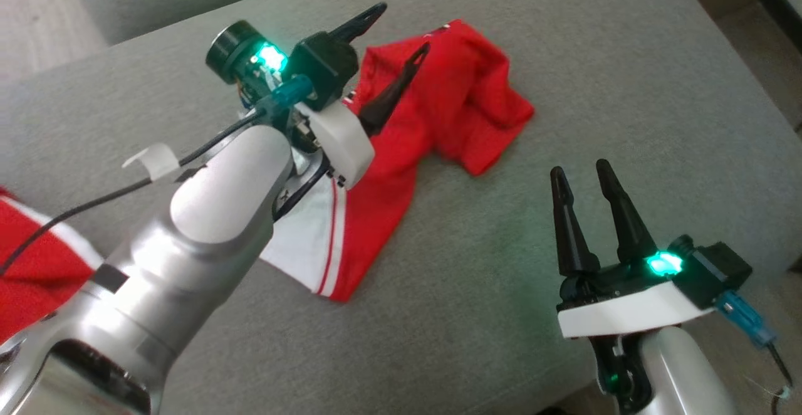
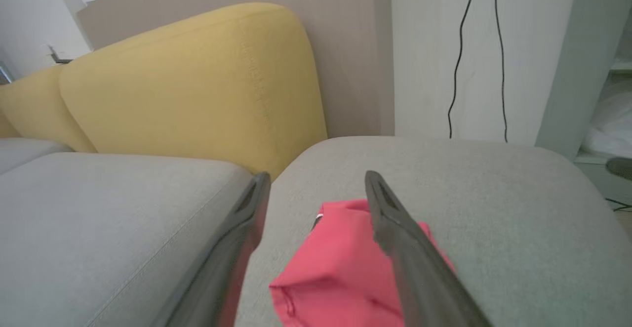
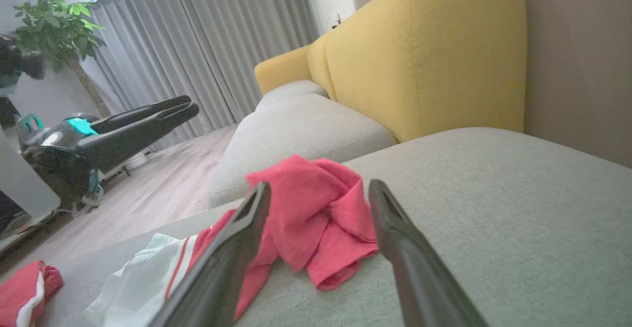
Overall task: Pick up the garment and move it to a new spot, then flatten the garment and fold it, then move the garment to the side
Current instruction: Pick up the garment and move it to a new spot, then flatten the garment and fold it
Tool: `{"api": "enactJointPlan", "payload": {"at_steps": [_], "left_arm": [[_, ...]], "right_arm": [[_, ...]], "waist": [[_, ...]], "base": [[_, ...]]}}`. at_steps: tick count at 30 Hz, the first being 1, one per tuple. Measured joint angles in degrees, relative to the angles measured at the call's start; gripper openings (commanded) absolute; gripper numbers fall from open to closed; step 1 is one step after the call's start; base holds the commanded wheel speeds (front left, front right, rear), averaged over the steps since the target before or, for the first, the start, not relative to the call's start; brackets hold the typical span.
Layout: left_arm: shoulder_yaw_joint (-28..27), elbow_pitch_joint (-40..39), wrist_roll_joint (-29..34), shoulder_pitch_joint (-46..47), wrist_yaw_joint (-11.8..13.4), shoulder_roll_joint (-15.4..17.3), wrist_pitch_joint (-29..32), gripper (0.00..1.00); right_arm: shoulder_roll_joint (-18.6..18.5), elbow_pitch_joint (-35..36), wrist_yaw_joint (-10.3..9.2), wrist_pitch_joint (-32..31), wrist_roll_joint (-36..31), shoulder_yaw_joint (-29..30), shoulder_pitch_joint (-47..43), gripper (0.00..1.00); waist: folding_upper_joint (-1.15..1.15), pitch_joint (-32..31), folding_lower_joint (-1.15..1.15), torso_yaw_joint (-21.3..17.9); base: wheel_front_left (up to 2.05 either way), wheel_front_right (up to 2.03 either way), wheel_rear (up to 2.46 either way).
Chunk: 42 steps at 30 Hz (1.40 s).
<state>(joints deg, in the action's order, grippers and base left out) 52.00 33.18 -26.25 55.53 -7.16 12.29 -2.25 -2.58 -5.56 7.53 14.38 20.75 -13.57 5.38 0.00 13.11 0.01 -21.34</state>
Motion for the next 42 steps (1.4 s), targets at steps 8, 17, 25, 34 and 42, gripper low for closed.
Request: {"api": "enactJointPlan", "payload": {"at_steps": [8, 17, 25, 34, 42], "left_arm": [[-0.09, 1.98, -1.51, 0.15, -0.20, 1.22, -4.86, 1.00], [-3.02, 0.79, -5.50, -12.24, 5.90, 2.75, -10.35, 1.00], [-7.40, -5.78, -7.23, -28.54, 12.94, 3.53, -12.03, 1.00], [-17.19, -19.38, -1.74, -45.28, 17.73, 1.14, -12.05, 1.00], [-19.98, -20.00, 2.80, -45.42, 14.62, -0.69, -12.21, 1.00]], "right_arm": [[-0.01, -0.33, 0.00, 0.01, -1.07, 1.99, 0.00, 1.00], [-0.01, -1.79, 0.00, 0.01, -4.46, 5.76, -0.66, 1.00], [0.01, -3.52, 0.00, 0.00, -7.22, 6.86, -4.93, 1.00], [0.02, -3.85, 0.00, 0.00, -8.25, 8.24, -6.21, 1.00], [0.04, -7.21, 0.00, 0.00, -11.28, 12.06, -5.13, 1.00]], "waist": [[0.00, -1.29, -0.01, 5.54], [0.00, -4.85, -0.01, 15.51], [0.00, -8.65, -0.02, 23.09], [0.00, -10.47, -0.02, 25.58], [0.00, -9.42, -0.02, 25.31]], "base": [[0.00, 0.00, 0.00], [0.00, 0.00, 0.00], [0.00, 0.00, 0.00], [0.00, 0.00, 0.00], [0.00, 0.00, 0.00]]}}
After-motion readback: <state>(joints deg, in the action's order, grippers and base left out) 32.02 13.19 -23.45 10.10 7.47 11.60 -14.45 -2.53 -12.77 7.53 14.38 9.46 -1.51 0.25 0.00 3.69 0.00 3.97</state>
